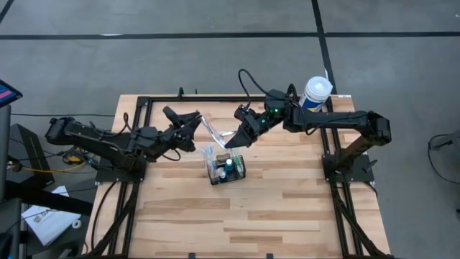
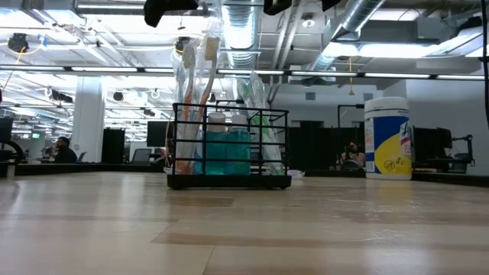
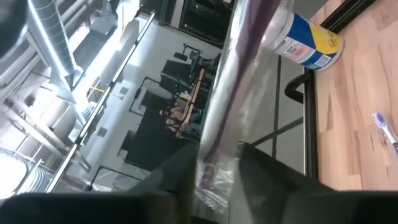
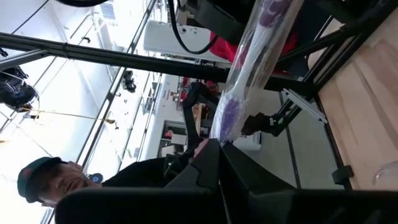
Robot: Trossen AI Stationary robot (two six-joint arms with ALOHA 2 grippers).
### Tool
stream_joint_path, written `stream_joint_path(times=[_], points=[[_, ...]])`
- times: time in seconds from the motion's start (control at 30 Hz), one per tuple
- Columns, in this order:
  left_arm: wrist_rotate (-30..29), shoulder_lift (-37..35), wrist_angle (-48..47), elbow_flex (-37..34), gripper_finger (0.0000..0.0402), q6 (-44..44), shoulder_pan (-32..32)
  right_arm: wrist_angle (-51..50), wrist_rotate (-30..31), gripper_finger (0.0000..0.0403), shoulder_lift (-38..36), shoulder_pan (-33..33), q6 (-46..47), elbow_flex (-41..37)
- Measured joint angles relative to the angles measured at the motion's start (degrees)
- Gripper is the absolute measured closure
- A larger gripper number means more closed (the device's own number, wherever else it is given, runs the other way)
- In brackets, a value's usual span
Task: Pick & Place toothbrushing station
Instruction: Put the bottom purple toothbrush into the mesh organizer
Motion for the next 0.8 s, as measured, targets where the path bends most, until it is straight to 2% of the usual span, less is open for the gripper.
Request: stream_joint_path(times=[0.13,0.2,0.5,0.67,0.8], points=[[-0.02,0.0,0.04,0.0,0.0368,-0.02,0.02,0.11,-0.11,0.0403,0.0,0.0,0.54,0.0],[0.14,0.0,0.19,0.0,0.0392,-0.03,0.02,1.35,-0.4,0.0403,0.01,0.0,1.31,0.0],[2.73,0.0,0.45,0.0,0.0362,-0.05,0.02,3.47,-1.47,0.0403,0.02,0.2,2.95,0.07],[0.77,0.0,0.82,0.0,0.0394,-0.11,0.02,3.43,-1.53,0.0403,0.02,0.81,2.97,0.07],[-0.06,0.0,0.86,0.0,0.0396,-1.17,0.02,3.43,-1.53,0.0403,0.02,0.83,3.0,0.07]])
